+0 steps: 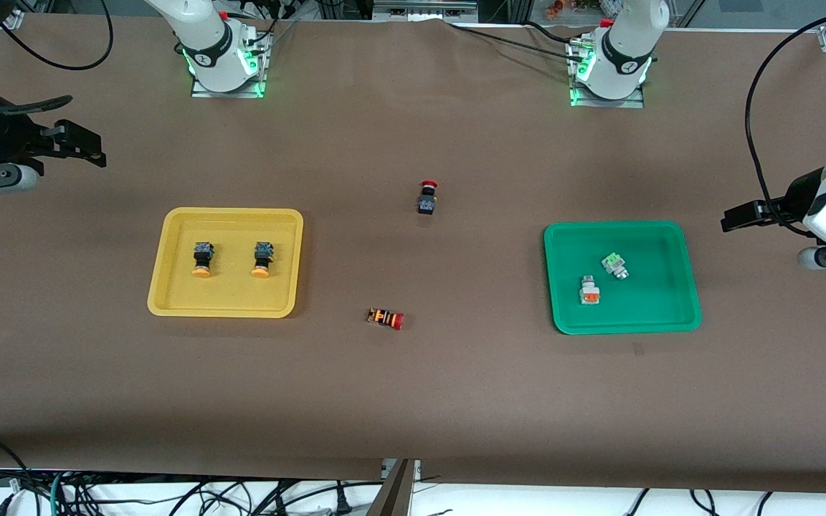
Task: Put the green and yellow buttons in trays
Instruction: 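Carry the green button into the green tray and release it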
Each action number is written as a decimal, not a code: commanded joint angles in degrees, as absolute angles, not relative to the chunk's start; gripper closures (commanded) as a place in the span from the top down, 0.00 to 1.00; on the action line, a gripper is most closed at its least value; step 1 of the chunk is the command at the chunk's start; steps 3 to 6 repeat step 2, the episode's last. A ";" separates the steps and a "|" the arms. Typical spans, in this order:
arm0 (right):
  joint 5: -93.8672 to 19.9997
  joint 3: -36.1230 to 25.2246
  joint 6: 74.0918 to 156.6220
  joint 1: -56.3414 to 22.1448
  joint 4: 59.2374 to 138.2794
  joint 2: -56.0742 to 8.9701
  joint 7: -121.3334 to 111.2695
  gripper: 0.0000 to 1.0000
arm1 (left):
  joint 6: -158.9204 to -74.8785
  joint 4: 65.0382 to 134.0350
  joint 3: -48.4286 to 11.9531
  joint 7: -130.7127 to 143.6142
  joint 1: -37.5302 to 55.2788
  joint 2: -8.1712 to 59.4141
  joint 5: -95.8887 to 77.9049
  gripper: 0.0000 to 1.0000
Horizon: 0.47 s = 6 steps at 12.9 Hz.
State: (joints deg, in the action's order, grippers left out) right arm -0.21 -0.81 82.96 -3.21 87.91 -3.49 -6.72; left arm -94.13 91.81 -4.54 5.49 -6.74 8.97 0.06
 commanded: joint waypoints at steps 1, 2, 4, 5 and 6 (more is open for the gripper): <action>0.44 -0.18 81.74 -2.64 86.48 -3.96 -6.33 1.00 | -94.85 95.11 0.97 4.48 -0.09 2.38 -3.59 1.00; 0.53 -0.18 81.74 -2.64 86.48 -3.96 -6.33 1.00 | -93.01 93.62 1.05 4.48 0.09 2.11 -3.43 1.00; 0.53 -0.18 81.74 -2.64 86.48 -3.96 -6.33 1.00 | -93.01 93.62 1.05 4.48 0.09 2.11 -3.43 1.00; 0.53 -0.18 81.74 -2.64 86.48 -3.96 -6.33 1.00 | -93.01 93.62 1.05 4.48 0.09 2.11 -3.43 1.00; 0.53 -0.18 81.74 -2.64 86.48 -3.96 -6.33 1.00 | -93.01 93.62 1.05 4.48 0.09 2.11 -3.43 1.00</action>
